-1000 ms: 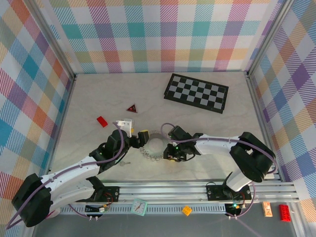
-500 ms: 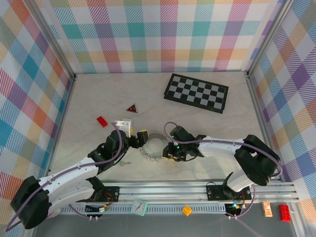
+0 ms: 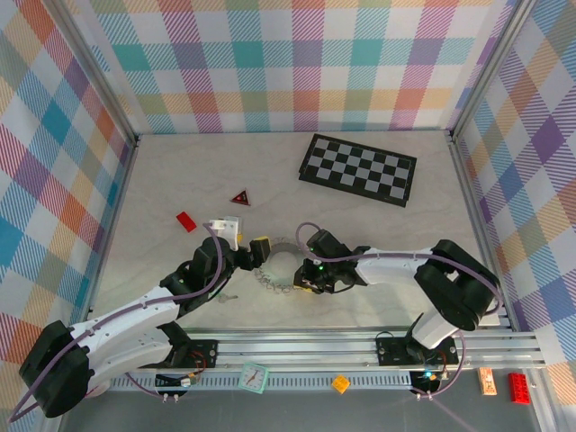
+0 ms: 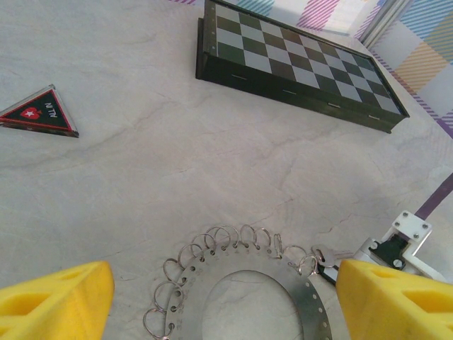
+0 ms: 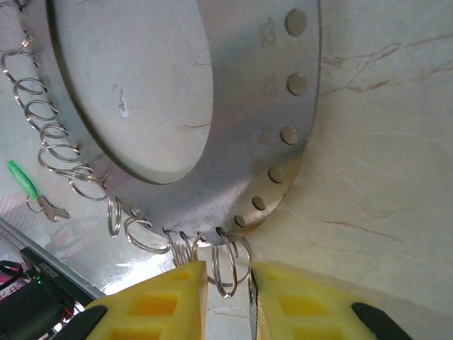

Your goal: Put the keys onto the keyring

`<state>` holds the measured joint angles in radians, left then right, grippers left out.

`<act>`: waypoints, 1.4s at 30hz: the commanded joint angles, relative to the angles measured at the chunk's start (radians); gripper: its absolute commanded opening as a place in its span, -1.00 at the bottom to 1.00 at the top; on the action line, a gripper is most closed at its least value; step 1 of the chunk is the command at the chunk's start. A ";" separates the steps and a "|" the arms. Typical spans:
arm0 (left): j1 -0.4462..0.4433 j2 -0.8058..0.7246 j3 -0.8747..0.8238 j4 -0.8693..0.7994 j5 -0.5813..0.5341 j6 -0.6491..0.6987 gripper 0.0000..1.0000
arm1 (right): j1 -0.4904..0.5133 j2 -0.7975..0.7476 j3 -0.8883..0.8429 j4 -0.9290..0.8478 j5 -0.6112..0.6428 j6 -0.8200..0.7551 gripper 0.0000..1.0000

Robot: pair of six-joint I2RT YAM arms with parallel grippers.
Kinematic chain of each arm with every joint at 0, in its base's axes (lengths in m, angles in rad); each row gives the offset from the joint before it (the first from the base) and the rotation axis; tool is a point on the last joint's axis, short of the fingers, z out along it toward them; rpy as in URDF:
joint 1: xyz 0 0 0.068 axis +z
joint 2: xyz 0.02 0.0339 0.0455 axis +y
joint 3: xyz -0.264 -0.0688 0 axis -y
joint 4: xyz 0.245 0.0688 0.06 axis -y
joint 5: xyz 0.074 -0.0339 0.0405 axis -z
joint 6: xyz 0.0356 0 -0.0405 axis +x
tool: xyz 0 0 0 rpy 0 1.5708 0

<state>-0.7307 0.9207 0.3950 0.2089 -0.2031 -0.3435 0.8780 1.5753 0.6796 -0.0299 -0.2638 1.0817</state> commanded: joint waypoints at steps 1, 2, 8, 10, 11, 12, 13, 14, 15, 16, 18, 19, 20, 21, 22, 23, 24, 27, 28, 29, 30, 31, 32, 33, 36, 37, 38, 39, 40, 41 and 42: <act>0.009 0.001 -0.005 0.000 -0.010 0.015 0.63 | 0.009 0.017 -0.002 0.033 -0.018 0.015 -0.57; 0.008 0.002 -0.005 0.000 -0.010 0.015 0.63 | 0.009 0.019 -0.002 0.037 -0.018 0.017 -0.58; 0.008 0.004 -0.002 -0.003 -0.010 0.014 0.62 | 0.010 0.029 -0.002 0.048 -0.017 0.018 -0.69; 0.008 0.002 -0.002 -0.006 -0.009 0.015 0.62 | 0.010 0.025 -0.005 0.041 -0.013 0.017 -0.76; 0.008 0.001 -0.002 -0.008 -0.009 0.015 0.62 | 0.011 0.022 -0.003 0.034 -0.009 0.014 -0.79; 0.008 0.000 -0.002 -0.009 -0.010 0.015 0.62 | 0.010 0.017 0.000 0.026 -0.005 0.009 -0.82; 0.008 -0.003 -0.002 -0.009 -0.013 0.015 0.62 | 0.011 0.011 0.003 0.014 0.002 0.004 -0.86; 0.009 -0.003 -0.002 -0.010 -0.012 0.014 0.62 | 0.010 0.004 0.006 -0.001 0.008 -0.004 -0.90; 0.009 -0.003 -0.002 -0.009 -0.012 0.014 0.62 | 0.010 -0.002 0.010 -0.015 0.013 -0.012 -0.94; 0.008 -0.003 -0.002 -0.009 -0.012 0.014 0.62 | 0.010 -0.008 0.015 -0.035 0.018 -0.025 -1.00; 0.008 -0.002 -0.002 -0.008 -0.012 0.015 0.62 | 0.010 -0.019 0.032 -0.075 0.025 -0.061 -1.00; 0.008 0.000 -0.001 -0.008 -0.012 0.015 0.62 | 0.010 -0.028 0.041 -0.099 0.033 -0.086 -1.00; 0.008 0.000 0.000 -0.008 -0.012 0.017 0.62 | 0.010 -0.038 0.046 -0.126 0.043 -0.116 -1.00; 0.009 -0.002 0.001 -0.009 -0.012 0.016 0.62 | 0.010 -0.050 0.050 -0.148 0.053 -0.143 -1.00; 0.008 -0.003 0.000 -0.010 -0.012 0.018 0.62 | 0.010 -0.066 0.058 -0.172 0.066 -0.180 -1.00; 0.009 -0.006 -0.001 -0.011 -0.012 0.020 0.62 | 0.010 -0.084 0.067 -0.192 0.074 -0.226 -1.00; 0.008 -0.009 -0.003 -0.007 -0.013 0.019 0.62 | 0.010 -0.099 0.076 -0.209 0.080 -0.266 -1.00; 0.008 -0.043 -0.024 0.021 -0.032 0.014 0.62 | 0.010 -0.132 0.120 -0.276 0.103 -0.420 -1.00; 0.008 -0.061 -0.033 0.029 -0.044 0.009 0.62 | 0.010 -0.141 0.133 -0.290 0.109 -0.471 -1.00; 0.008 -0.079 -0.038 0.029 -0.056 0.010 0.62 | 0.010 -0.149 0.140 -0.297 0.112 -0.511 -1.00; 0.009 -0.097 -0.042 0.022 -0.066 0.010 0.62 | 0.010 -0.159 0.150 -0.308 0.124 -0.553 -1.00; 0.008 -0.115 -0.042 0.013 -0.076 0.015 0.62 | 0.010 -0.169 0.157 -0.313 0.139 -0.594 -1.00; 0.008 -0.127 -0.041 0.001 -0.083 0.022 0.62 | 0.010 -0.178 0.162 -0.316 0.147 -0.630 -1.00; 0.008 -0.144 -0.038 -0.014 -0.086 0.035 0.63 | 0.010 -0.187 0.167 -0.320 0.155 -0.669 -1.00; 0.008 -0.187 -0.033 -0.044 -0.096 0.075 0.63 | 0.010 -0.206 0.182 -0.335 0.172 -0.782 -1.00; 0.008 -0.200 -0.031 -0.049 -0.098 0.092 0.63 | 0.009 -0.211 0.186 -0.339 0.173 -0.819 -1.00; 0.008 -0.213 -0.027 -0.053 -0.101 0.111 0.63 | 0.010 -0.214 0.190 -0.342 0.175 -0.850 -1.00; 0.008 -0.219 -0.023 -0.057 -0.101 0.127 0.63 | 0.010 -0.217 0.194 -0.344 0.177 -0.875 -1.00; 0.009 -0.225 -0.017 -0.057 -0.097 0.149 0.63 | 0.010 -0.221 0.193 -0.343 0.176 -0.904 -1.00; 0.008 -0.227 -0.011 -0.056 -0.089 0.171 0.63 | 0.009 -0.224 0.196 -0.341 0.176 -0.929 -1.00; 0.008 -0.225 -0.002 -0.057 -0.075 0.198 0.61 | 0.010 -0.229 0.195 -0.340 0.172 -0.959 -1.00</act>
<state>-0.7307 0.7059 0.3637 0.1741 -0.2813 -0.2356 0.8833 1.3781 0.8478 -0.3439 -0.1001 0.2749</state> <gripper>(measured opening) 0.810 0.046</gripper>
